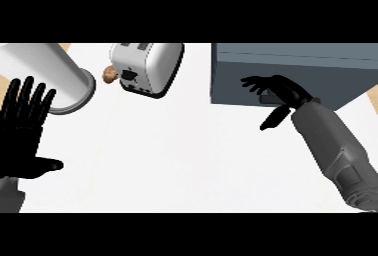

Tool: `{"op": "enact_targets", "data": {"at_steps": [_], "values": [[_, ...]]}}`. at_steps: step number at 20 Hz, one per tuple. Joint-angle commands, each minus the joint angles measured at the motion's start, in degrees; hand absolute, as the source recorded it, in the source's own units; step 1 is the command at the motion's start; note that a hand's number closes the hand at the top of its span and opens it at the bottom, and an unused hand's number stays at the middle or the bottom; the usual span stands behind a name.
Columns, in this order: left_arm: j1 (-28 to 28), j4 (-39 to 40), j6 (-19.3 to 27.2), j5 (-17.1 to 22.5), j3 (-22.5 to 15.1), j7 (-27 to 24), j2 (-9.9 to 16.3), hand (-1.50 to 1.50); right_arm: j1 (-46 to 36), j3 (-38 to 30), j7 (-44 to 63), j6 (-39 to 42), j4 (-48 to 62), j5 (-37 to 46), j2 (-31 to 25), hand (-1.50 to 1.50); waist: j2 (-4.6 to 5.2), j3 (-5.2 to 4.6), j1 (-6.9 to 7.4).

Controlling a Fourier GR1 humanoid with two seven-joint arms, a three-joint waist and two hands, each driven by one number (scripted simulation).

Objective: Pick up the cup, place it into the drawer and close the drawer

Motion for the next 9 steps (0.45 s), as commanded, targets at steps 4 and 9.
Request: {"op": "enact_targets", "data": {"at_steps": [4, 9], "values": [[-0.19, 1.23, -2.05, -1.36, -0.4, -0.75, 0.04, -1.5, -5.93, -3.02, 3.79, 0.02, 6.54, -0.42, -4.8, -1.5, 2.53, 0.51, 1.92], [-2.46, 1.59, 0.01, -1.58, 0.16, 0.7, -0.13, -1.5, -8.2, -3.08, 4.97, 0.56, 7.52, -0.23, -4.16, -1.5, 2.22, 0.54, 1.76]]}}
